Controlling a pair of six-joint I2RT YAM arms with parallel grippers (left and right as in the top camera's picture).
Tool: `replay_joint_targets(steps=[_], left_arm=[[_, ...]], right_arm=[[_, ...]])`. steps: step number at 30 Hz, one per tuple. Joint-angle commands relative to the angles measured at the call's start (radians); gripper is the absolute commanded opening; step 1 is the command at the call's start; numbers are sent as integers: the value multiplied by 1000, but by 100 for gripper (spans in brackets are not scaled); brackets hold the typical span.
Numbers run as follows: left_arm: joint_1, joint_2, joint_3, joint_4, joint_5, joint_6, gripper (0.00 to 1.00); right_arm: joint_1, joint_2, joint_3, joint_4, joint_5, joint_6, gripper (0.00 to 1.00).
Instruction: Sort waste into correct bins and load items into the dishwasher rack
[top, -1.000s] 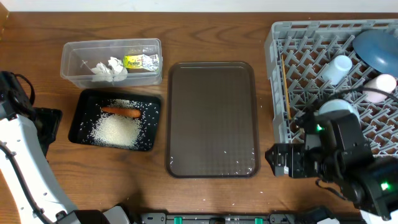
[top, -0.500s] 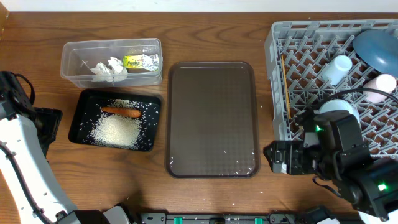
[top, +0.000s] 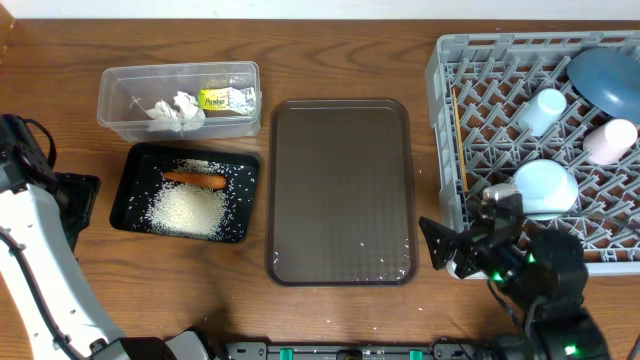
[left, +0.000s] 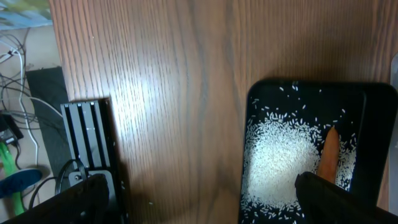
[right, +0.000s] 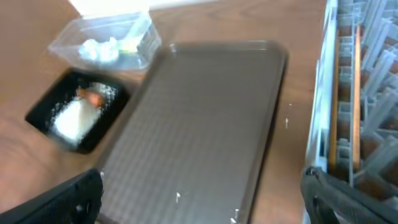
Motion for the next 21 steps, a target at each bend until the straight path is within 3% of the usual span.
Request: replay_joint_targets(steps=[1,6,15,21], left_arm=[[3,4,1,-3,-5,6,98],[3,4,1,-3,-5,6,98],[3,4,1,-3,-5,6,98],[3,4,1,-3,-5,6,98]], right_arm=[[-30,-103,-130,113,-36,-62,99],[-58,-264,-316,299,-28,-102,99],[-145,-382,-499,571,-9,-101,99],[-200,-440,-511,570,107,-101,99]])
